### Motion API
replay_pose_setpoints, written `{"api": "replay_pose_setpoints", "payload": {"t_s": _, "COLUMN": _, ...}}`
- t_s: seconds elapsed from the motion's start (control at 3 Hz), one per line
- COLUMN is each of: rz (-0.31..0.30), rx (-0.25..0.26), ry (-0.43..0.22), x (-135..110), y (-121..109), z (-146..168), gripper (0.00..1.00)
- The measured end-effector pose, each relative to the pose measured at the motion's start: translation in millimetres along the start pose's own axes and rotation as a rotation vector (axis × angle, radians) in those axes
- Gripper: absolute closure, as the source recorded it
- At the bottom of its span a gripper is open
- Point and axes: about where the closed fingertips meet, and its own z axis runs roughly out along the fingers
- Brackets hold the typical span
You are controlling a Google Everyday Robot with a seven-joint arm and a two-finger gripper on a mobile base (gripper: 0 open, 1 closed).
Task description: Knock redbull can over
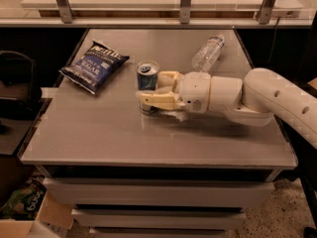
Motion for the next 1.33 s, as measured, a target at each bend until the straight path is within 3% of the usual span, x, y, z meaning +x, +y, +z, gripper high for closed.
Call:
{"api": "replay_pose_setpoints", "payload": {"t_s": 0.33, "rz": -0.006, "rx": -0.006, "ry": 0.01, "x": 1, "y": -5, "z": 2, "gripper": 0.88}}
{"api": "replay_pose_setpoints", "payload": {"t_s": 0.67, "rz": -0.039, "rx": -0.005, "ry": 0.072, "x": -2, "y": -10, "z": -2, "gripper": 1.0}}
{"api": "replay_pose_setpoints", "payload": {"t_s": 1.33, "rz": -0.195, "rx": 0.021, "ry": 0.333, "x": -7, "y": -17, "z": -14, "gripper": 1.0}}
